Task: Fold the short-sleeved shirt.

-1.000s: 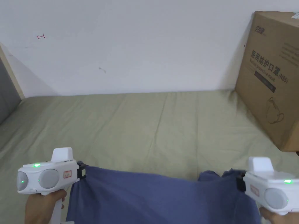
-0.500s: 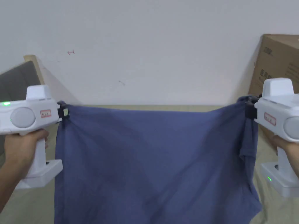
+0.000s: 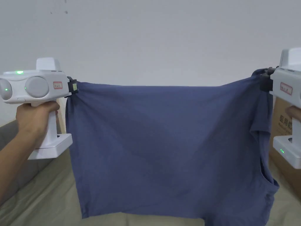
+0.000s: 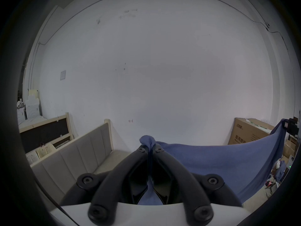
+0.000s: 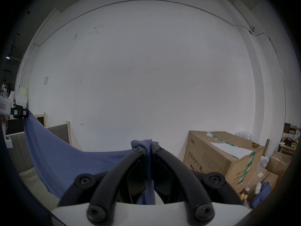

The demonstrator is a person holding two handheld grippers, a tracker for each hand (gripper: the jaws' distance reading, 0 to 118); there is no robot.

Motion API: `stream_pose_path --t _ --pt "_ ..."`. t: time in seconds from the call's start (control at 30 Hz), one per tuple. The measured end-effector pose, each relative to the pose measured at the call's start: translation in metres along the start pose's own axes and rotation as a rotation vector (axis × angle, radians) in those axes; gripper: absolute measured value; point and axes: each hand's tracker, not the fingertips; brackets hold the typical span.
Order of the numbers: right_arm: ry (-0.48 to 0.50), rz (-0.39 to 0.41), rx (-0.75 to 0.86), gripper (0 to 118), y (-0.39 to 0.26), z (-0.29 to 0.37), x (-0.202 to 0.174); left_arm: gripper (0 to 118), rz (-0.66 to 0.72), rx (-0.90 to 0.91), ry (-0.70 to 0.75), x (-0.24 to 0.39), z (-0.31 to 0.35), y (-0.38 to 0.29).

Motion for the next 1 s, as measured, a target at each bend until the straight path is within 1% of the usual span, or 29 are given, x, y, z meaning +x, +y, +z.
stream_pose_path --t 0.17,0.3,0.37,0.57,0.67,0.7,0.8,0.9,1.0 --pt "-0.003 -0.030 0.051 3 0.017 -0.031 0.004 0 -0.019 0.044 0.016 0.008 -0.034 0.013" --pt "-0.004 -0.031 0.034 3 -0.003 -0.058 0.004 0 -0.035 0.037 0.024 0.017 -0.069 -0.002" --pt "0.001 -0.044 0.014 3 -0.023 -0.070 0.006 0 -0.037 0.024 0.026 0.021 -0.089 -0.019" --pt "0.029 -0.133 -0.106 3 -0.113 -0.104 0.007 0 -0.082 -0.053 0.031 0.033 -0.140 -0.095" --pt "0.052 -0.179 -0.177 3 -0.157 -0.111 0.006 0 -0.088 -0.093 0.024 0.033 -0.154 -0.137" --pt "0.056 -0.183 -0.192 3 -0.171 -0.112 0.005 0 -0.086 -0.109 0.017 0.032 -0.157 -0.150" --pt "0.067 -0.184 -0.249 3 -0.210 -0.108 0.000 0 -0.077 -0.171 0.010 0.028 -0.157 -0.190" --pt "0.077 -0.230 -0.309 3 -0.245 -0.092 -0.002 0 -0.060 -0.232 -0.006 0.022 -0.145 -0.229" --pt "0.079 -0.243 -0.348 3 -0.275 -0.061 -0.005 0 -0.051 -0.278 -0.025 0.014 -0.120 -0.268"
